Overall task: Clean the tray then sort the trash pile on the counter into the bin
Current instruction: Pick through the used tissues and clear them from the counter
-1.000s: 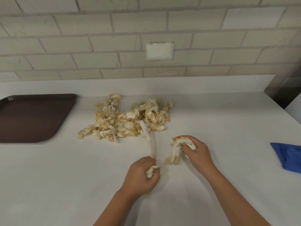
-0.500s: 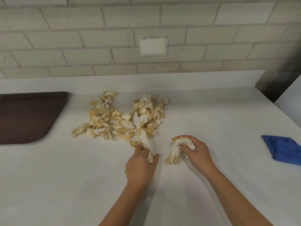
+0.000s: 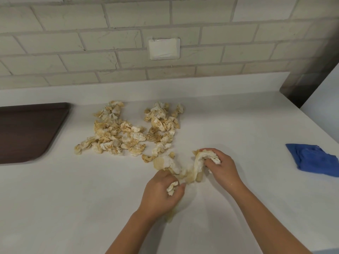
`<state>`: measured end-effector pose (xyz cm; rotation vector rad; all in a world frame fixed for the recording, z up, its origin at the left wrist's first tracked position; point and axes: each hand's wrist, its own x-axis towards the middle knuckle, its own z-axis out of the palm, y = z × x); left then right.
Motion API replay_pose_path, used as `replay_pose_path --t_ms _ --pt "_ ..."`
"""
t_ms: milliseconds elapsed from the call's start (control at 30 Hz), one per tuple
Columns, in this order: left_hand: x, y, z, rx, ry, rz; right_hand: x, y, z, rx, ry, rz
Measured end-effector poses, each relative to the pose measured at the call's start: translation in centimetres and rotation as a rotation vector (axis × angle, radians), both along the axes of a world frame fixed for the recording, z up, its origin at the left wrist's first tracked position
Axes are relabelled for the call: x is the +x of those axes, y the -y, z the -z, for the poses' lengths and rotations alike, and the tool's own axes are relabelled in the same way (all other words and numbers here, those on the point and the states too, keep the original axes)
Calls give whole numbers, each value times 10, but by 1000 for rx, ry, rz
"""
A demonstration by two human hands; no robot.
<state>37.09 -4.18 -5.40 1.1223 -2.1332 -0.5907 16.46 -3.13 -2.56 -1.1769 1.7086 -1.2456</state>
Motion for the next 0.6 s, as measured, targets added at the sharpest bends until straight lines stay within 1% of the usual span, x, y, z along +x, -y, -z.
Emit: replay_pose_path --t_ms 67,133,267,333,467,533,600 --pt "-7 5 0 -92 44 -37 -4 -3 0 4 -12 14" --pt "-18 11 1 -158 129 -30 -8 -6 0 0 -14 50" --pt "-36 13 10 -136 325 34 -16 -14 -1 -36 -13 167" --pt "-36 12 13 -123 308 29 -19 -19 -1 -41 -12 193" --pt "-34 15 12 -54 158 -33 -19 -29 1 -16 12 205" --pt "-36 16 9 -54 174 -60 -17 -34 1 -16 27 218" --pt "-40 16 6 -107 249 -81 -17 -37 2 -29 37 226"
